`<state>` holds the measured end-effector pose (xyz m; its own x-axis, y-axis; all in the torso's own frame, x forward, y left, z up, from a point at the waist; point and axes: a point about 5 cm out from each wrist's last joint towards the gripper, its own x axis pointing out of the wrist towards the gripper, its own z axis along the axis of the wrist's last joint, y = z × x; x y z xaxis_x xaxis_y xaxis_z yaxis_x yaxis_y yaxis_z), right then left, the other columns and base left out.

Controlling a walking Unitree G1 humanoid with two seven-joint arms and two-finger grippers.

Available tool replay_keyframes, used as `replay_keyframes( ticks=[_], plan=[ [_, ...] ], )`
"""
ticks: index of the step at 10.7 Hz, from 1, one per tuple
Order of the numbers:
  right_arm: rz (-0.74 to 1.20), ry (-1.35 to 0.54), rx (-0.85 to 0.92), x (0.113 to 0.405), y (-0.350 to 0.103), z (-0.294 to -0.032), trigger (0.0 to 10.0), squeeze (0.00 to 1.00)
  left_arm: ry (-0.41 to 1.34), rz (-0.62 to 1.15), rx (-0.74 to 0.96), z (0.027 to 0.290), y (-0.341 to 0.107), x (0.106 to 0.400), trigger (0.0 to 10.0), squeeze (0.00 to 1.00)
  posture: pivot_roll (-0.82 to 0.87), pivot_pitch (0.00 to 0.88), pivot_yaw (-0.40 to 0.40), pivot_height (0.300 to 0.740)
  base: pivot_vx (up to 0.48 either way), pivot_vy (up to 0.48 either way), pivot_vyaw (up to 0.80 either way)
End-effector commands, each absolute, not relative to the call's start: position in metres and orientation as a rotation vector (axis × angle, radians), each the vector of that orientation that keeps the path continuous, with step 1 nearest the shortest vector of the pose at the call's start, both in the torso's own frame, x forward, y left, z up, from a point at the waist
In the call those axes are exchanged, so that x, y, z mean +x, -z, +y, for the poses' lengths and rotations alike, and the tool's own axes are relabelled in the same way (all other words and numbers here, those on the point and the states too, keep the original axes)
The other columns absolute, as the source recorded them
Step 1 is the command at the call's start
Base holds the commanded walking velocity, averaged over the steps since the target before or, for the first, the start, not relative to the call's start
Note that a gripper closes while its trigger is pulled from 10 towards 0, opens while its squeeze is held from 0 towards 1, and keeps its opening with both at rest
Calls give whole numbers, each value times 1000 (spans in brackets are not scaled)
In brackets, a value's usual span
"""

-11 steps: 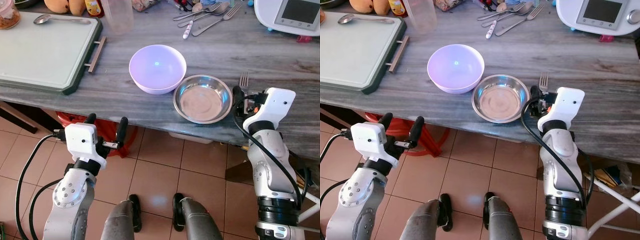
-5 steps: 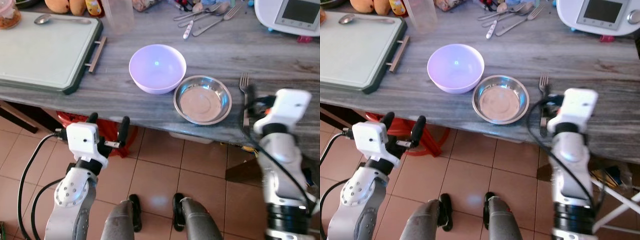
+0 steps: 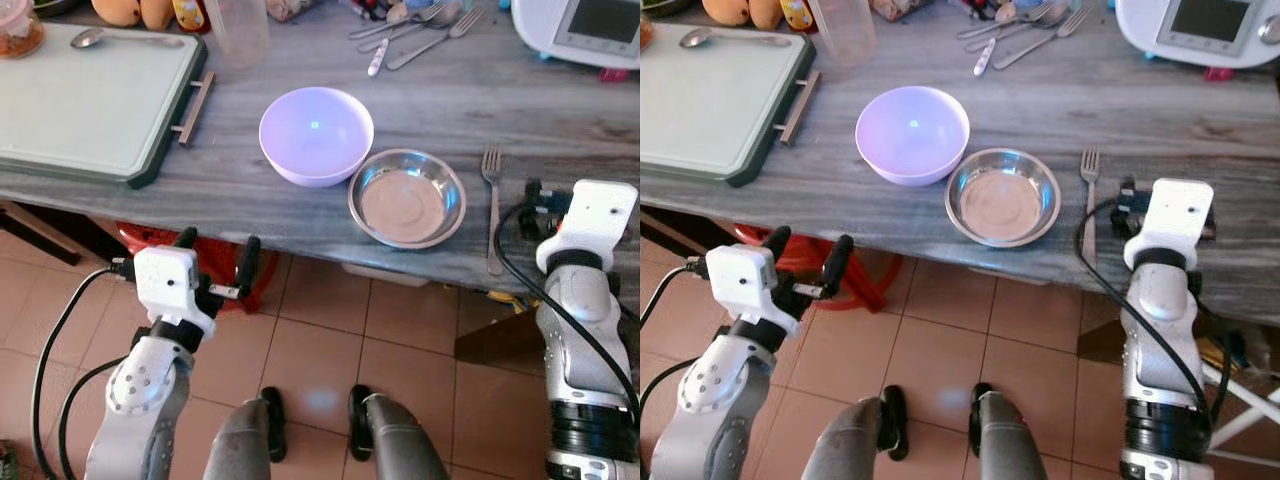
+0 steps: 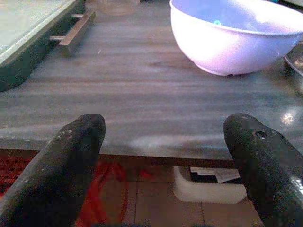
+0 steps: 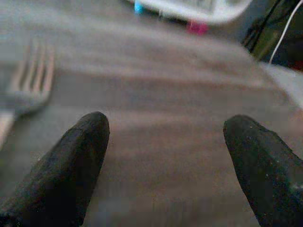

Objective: Setting the table

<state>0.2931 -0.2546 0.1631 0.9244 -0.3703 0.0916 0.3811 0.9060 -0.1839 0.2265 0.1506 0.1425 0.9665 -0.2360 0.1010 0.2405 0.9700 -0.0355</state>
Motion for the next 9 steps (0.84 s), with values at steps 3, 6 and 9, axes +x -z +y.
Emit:
replay_keyframes(
  ticks=[3, 6, 9],
  plan=[
    [31, 378, -191, 297, -151, -261, 10000, 0, 244, -76, -24, 157, -144, 221, 10000, 0, 45, 323, 67, 740, 0, 0, 0],
    [49, 324, -190, 308, -154, -262, 10000, 0, 245, -65, -15, 160, -145, 219, 10000, 0, 59, 329, 72, 740, 0, 0, 0],
    [70, 236, -161, 315, -155, -256, 10000, 0, 247, -57, -16, 159, -145, 218, 10000, 0, 58, 333, 72, 740, 0, 0, 0]
  ],
)
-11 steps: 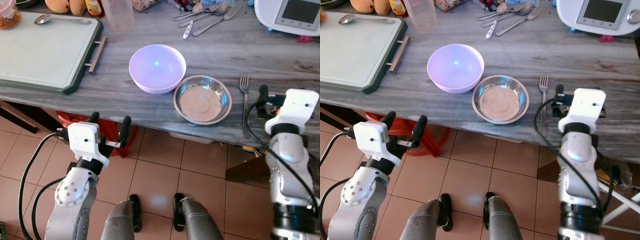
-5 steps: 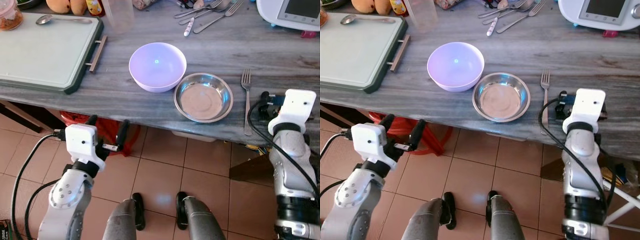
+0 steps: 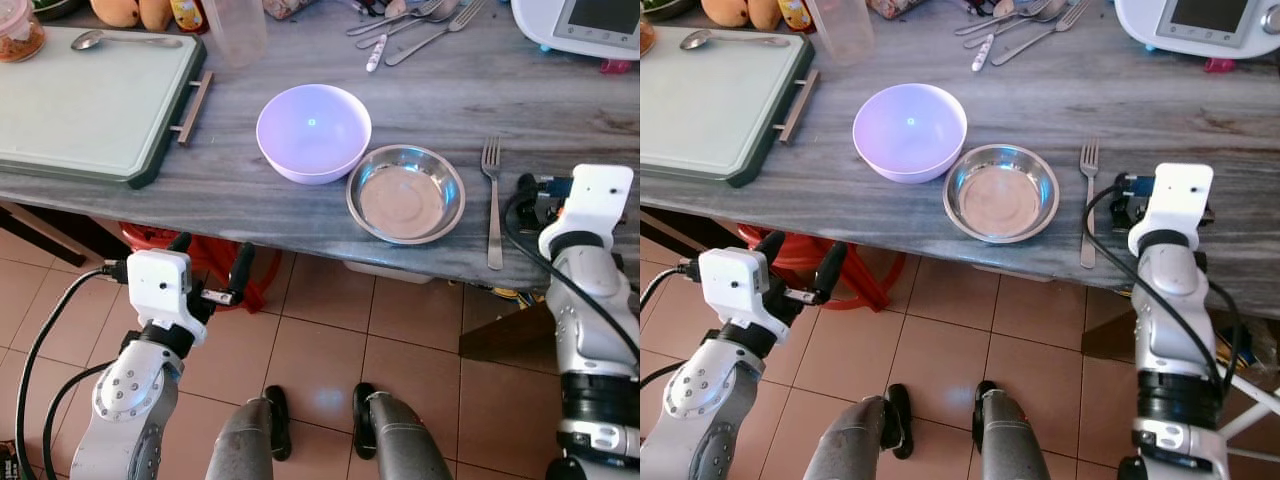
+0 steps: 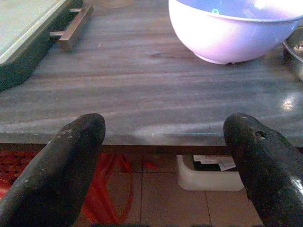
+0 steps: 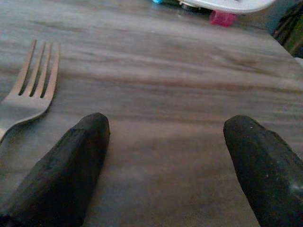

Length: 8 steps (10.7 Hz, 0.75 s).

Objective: Setting the table

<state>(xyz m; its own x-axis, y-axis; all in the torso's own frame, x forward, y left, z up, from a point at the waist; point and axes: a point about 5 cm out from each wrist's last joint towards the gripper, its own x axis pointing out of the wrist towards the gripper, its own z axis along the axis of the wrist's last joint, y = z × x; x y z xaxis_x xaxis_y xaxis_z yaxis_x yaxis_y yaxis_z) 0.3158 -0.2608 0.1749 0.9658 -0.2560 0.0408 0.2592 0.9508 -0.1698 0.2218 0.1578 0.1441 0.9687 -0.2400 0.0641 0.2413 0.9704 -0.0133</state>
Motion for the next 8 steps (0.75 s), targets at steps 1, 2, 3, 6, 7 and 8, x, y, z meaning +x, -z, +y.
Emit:
replay_keyframes(
  ticks=[1, 2, 3, 6, 7, 8],
  plan=[
    [83, 211, -147, 316, -154, -254, 10000, 0, 247, -54, -16, 159, -145, 218, 10000, 0, 57, 333, 71, 740, 0, 0, 0],
    [102, 165, -128, 317, -154, -250, 10000, 0, 248, -51, -17, 159, -144, 217, 10000, 0, 56, 333, 70, 740, 0, 0, 0],
    [128, 131, -116, 318, -153, -248, 10000, 0, 249, -47, -19, 158, -144, 217, 10000, 0, 55, 333, 68, 740, 0, 0, 0],
    [203, 91, -90, 319, -155, -252, 10000, 0, 251, -40, -23, 157, -143, 219, 10000, 0, 50, 328, 65, 740, 0, 0, 0],
    [225, 80, -86, 317, -155, -252, 10000, 0, 252, -40, -24, 157, -142, 219, 10000, 0, 48, 326, 64, 740, 0, 0, 0],
    [277, 58, -79, 314, -150, -251, 10000, 0, 253, -38, -25, 157, -142, 220, 10000, 0, 44, 324, 64, 740, 0, 0, 0]
  ],
)
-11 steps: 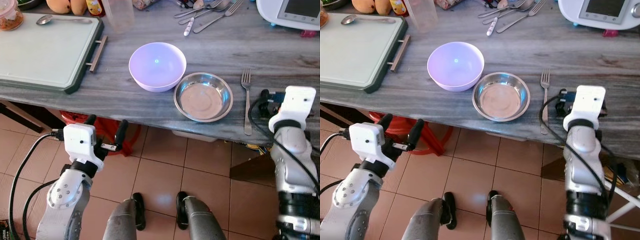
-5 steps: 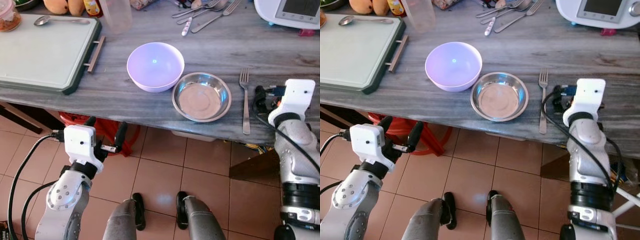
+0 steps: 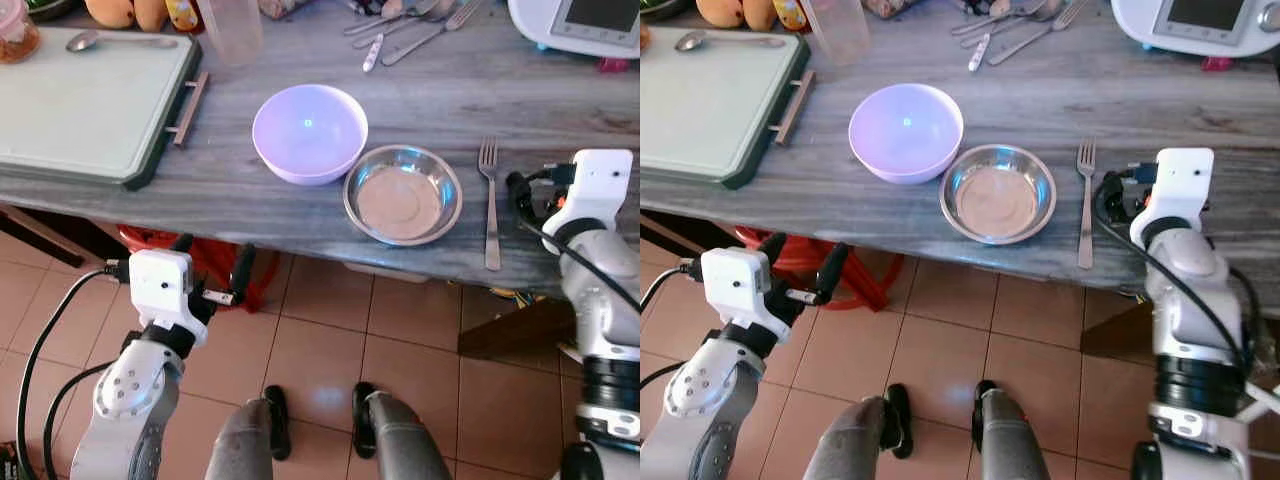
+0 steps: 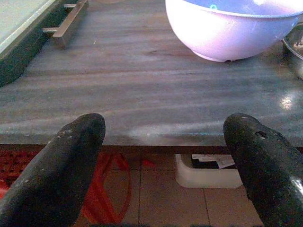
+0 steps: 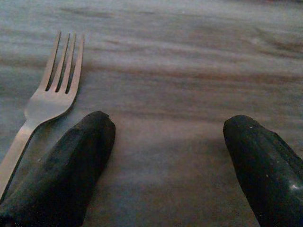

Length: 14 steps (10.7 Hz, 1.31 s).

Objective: Setting the table

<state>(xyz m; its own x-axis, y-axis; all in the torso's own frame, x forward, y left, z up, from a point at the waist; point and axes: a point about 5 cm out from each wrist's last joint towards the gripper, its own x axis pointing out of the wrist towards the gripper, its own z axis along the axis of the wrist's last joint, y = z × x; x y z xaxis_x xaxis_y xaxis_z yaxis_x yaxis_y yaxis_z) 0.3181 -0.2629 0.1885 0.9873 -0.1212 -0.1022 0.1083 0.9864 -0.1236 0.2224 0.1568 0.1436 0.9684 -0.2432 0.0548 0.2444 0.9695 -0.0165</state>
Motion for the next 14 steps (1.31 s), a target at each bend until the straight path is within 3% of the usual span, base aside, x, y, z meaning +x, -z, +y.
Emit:
replay_keyframes(
  ticks=[1, 5, 14],
  plan=[
    [305, 8, -80, 312, -148, -250, 10000, 0, 256, -39, -26, 156, -142, 220, 10000, 0, 43, 322, 65, 740, 0, 0, 0],
    [344, -127, -96, 313, -156, -246, 10000, 0, 263, -34, -30, 154, -141, 221, 10000, 0, 35, 319, 58, 740, 0, 0, 0],
    [328, -218, -116, 315, -161, -238, 10000, 0, 272, -20, -35, 151, -138, 221, 10000, 0, 34, 316, 56, 740, 0, 0, 0]
  ],
)
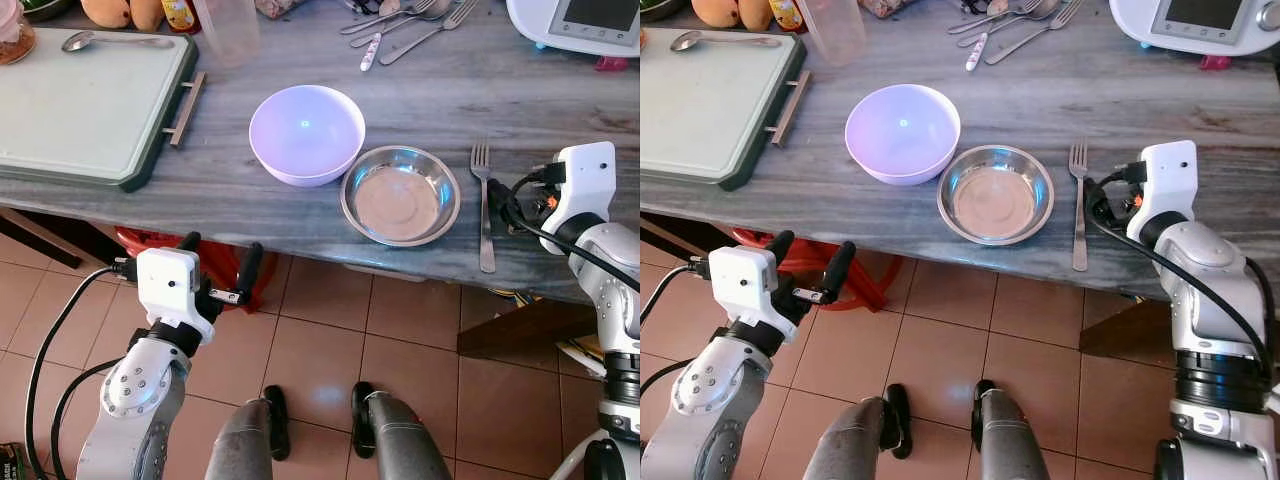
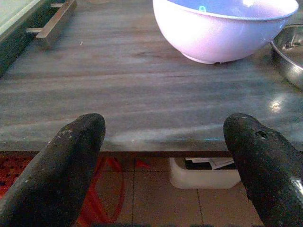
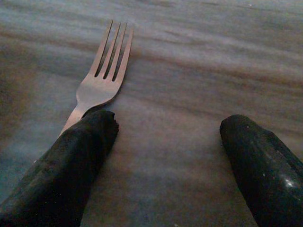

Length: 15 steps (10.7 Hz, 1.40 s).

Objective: Setting the table

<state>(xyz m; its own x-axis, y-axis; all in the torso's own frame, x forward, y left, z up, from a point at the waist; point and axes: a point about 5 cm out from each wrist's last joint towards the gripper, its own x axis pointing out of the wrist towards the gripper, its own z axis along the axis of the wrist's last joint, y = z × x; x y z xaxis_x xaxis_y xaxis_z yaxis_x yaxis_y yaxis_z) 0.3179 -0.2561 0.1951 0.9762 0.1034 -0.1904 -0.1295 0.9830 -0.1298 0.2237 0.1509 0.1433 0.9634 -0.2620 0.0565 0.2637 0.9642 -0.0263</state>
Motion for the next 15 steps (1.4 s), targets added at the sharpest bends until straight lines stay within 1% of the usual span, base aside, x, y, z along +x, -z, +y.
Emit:
replay_keyframes(
  ticks=[1, 3, 5, 7, 9, 10, 13, 14, 15],
  plan=[
    [328, -217, -119, 315, -161, -238, 10000, 0, 273, -20, -34, 151, -137, 221, 10000, 0, 34, 313, 55, 740, 0, 0, 0],
    [314, -176, -138, 311, -164, -246, 10000, 0, 272, -22, -35, 150, -137, 221, 10000, 0, 33, 313, 51, 740, 0, 0, 0],
    [293, -112, -158, 297, -165, -255, 10000, 0, 269, -26, -40, 151, -138, 221, 10000, 0, 30, 313, 46, 740, 0, 0, 0],
    [226, -17, -189, 279, -173, -266, 10000, 0, 271, -31, -47, 151, -138, 222, 10000, 0, 14, 307, 47, 740, 0, 0, 0],
    [160, 63, -222, 269, -179, -269, 10000, 0, 280, -42, -53, 150, -139, 224, 10000, 0, 3, 296, 47, 740, 0, 0, 0],
    [81, 139, -264, 264, -187, -271, 10000, 0, 283, -52, -58, 150, -141, 226, 10000, 0, -2, 288, 46, 740, 0, 0, 0],
    [-71, 237, -292, 256, -197, -254, 10000, 0, 288, -80, -69, 148, -146, 230, 10000, 0, -1, 272, 39, 740, 0, 0, 0],
    [-154, 265, -301, 248, -198, -238, 10000, 0, 258, -94, -64, 150, -147, 233, 10000, 0, -2, 262, 33, 740, 0, 0, 0],
    [-161, 261, -298, 247, -194, -232, 10000, 0, 231, -96, -54, 151, -147, 235, 10000, 0, -5, 255, 30, 740, 0, 0, 0]
  ],
)
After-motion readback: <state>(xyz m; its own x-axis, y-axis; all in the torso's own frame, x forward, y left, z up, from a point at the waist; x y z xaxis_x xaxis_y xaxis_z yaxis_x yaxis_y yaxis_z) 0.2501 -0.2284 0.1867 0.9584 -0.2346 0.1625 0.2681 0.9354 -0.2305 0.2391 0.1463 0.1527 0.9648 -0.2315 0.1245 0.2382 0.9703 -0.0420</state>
